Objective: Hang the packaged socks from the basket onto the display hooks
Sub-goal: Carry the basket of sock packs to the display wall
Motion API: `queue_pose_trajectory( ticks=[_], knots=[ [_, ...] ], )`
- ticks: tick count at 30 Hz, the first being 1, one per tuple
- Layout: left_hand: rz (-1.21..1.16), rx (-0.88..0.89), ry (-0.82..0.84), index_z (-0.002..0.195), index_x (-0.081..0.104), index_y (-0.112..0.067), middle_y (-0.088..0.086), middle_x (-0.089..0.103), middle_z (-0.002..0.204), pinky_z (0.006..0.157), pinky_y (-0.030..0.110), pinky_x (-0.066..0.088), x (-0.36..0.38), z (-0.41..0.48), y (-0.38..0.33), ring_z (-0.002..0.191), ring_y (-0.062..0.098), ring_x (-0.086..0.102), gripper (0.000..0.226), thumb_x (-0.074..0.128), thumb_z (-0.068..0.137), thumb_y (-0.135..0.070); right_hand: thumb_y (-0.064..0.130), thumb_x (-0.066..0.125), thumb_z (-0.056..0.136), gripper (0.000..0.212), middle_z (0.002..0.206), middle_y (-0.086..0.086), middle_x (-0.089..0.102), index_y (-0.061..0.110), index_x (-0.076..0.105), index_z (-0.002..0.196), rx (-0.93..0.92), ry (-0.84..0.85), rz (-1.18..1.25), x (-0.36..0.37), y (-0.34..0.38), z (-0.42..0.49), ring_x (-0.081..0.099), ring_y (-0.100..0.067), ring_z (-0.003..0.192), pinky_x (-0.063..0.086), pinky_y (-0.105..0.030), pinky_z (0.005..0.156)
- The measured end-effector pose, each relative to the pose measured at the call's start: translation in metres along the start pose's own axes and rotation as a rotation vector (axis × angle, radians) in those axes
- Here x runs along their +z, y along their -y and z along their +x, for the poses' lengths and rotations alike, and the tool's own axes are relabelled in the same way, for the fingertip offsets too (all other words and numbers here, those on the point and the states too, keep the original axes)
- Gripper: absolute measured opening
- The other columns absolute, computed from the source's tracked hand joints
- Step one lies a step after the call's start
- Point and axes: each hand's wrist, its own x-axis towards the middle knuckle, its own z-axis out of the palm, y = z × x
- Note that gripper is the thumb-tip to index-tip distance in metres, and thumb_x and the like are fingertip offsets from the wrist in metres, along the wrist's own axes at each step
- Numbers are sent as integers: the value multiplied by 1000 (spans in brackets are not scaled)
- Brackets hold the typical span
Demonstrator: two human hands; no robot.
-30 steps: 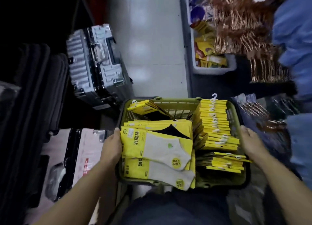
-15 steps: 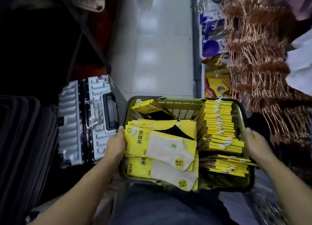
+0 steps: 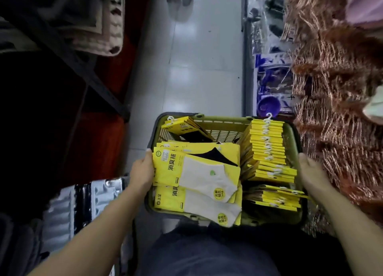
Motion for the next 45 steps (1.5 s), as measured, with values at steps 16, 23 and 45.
queue_pose_trajectory(
  ticks=[16,23,45],
  knots=[
    [19,-4,-113,76,65,-17,3,67,79,61,34,38,13,290,-352,72,18,61,63,33,110,-58,37,25,109,46,88,-14,57,8,58,95,-14,75,-75,20,321,347,44,-24,74,33,-38,76],
    [28,48,-80,78,68,-13,4,68,80,62,33,40,26,423,-510,72,20,62,66,31,111,-57,39,25,109,53,98,-18,62,2,61,117,-35,89,-72,18,461,495,58,-32,88,39,-37,75],
    [155,173,48,94,73,-15,5,74,92,67,32,46,94,855,-1039,85,21,68,63,32,111,-59,44,27,108,56,139,-23,54,3,53,137,160,-41,125,37,833,934,50,-37,127,38,-43,101]
  ],
)
